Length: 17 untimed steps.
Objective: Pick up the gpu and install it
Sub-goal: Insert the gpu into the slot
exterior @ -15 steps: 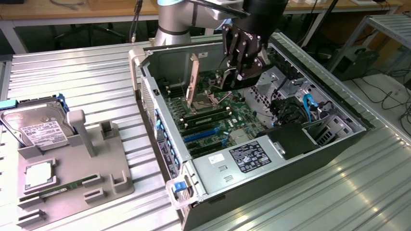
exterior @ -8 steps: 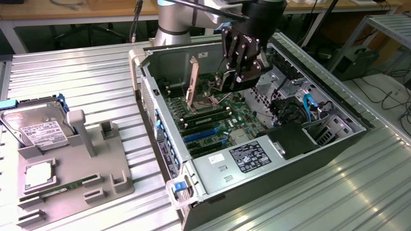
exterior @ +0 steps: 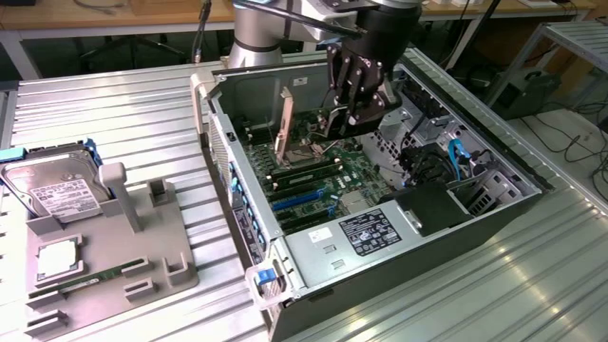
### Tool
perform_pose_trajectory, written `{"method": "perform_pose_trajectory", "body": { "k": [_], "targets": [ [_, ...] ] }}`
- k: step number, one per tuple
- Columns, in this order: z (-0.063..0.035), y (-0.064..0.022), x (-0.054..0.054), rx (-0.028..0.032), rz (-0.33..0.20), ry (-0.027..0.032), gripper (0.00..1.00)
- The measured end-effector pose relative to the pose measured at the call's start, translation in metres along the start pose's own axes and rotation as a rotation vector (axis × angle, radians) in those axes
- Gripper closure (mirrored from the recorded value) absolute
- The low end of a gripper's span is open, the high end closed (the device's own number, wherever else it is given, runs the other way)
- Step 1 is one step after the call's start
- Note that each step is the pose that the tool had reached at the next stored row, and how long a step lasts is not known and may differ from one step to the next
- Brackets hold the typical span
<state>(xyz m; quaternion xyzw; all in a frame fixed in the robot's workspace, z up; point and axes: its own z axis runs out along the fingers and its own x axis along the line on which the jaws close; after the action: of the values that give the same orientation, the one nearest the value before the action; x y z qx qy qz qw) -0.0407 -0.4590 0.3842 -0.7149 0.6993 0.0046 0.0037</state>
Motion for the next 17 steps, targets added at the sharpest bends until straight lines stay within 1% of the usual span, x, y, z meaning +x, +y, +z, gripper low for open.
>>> {"method": "perform_pose_trajectory", "body": {
  "k": [6,17],
  "targets": [
    [0.0040,0.0000,0.0000,0.0000,-0.001,0.0000,0.73],
    [0.0075,0.0000,0.0001,0.0000,-0.001,-0.0001,0.73]
  ]
}}
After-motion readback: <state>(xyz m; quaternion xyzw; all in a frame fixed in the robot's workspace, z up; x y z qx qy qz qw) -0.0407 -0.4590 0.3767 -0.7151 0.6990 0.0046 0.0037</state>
